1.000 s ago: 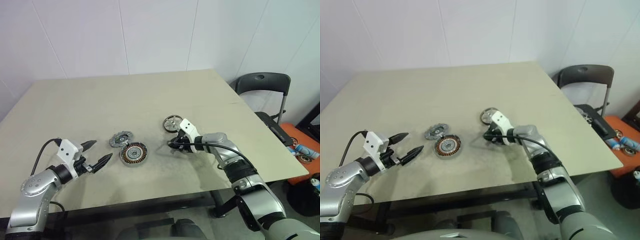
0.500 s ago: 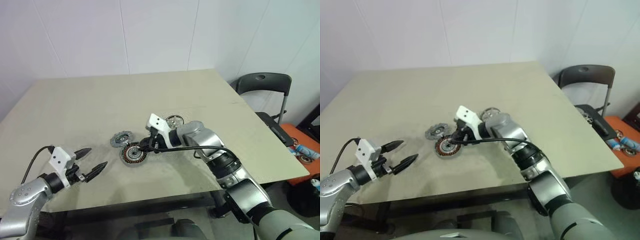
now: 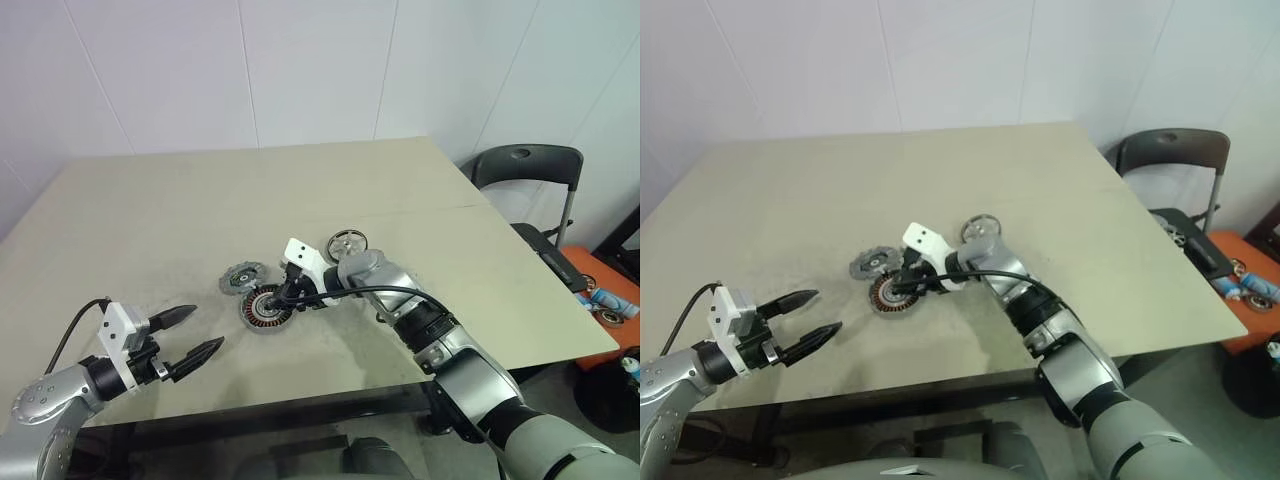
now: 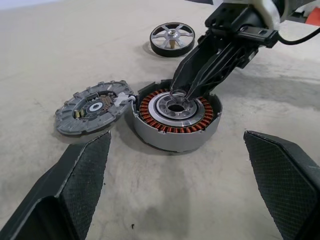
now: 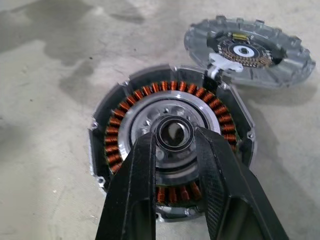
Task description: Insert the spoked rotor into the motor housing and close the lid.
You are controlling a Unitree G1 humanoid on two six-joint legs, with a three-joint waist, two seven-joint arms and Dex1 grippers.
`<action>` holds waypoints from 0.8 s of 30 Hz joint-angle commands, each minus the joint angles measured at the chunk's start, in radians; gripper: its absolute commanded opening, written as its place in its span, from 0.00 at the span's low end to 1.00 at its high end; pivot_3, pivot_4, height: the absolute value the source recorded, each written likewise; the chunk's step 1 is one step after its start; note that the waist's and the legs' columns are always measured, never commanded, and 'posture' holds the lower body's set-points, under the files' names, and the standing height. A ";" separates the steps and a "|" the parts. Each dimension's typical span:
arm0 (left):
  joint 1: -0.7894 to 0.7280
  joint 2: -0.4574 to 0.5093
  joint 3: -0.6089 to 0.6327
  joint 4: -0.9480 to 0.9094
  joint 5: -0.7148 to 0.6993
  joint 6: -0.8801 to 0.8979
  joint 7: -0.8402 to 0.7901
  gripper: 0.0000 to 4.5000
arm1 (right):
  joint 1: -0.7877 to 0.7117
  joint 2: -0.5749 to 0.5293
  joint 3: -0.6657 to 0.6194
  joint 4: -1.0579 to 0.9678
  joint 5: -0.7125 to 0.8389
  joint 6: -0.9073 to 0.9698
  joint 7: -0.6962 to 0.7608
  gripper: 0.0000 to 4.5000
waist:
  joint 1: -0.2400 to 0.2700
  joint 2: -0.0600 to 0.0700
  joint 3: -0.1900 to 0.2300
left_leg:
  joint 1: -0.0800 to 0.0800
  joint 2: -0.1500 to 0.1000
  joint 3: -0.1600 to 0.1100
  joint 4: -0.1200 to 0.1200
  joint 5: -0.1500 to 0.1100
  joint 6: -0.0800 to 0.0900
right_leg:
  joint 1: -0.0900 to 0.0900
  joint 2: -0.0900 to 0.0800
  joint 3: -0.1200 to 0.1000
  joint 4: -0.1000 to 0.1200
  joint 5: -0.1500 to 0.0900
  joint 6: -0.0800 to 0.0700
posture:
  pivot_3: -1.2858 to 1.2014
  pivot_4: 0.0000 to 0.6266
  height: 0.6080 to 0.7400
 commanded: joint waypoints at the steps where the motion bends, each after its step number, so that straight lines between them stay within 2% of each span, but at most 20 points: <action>1: -0.006 0.014 0.023 -0.025 -0.015 -0.003 -0.009 1.00 | -0.030 0.016 -0.011 0.001 -0.003 -0.018 -0.001 0.17 | 0.000 0.000 0.000 | 0.000 0.000 0.000 0.000 0.000 0.000 | 0.000 0.000 0.000 0.000 0.000 0.000 | 0.52 0.00 1.00; 24: -0.012 0.016 0.025 -0.014 -0.011 -0.006 -0.008 1.00 | -0.023 0.045 -0.013 0.016 -0.015 -0.017 -0.009 0.17 | -0.001 0.000 0.000 | 0.000 0.000 0.000 0.000 0.000 0.000 | 0.000 0.000 0.000 0.000 0.000 0.000 | 0.52 0.00 1.00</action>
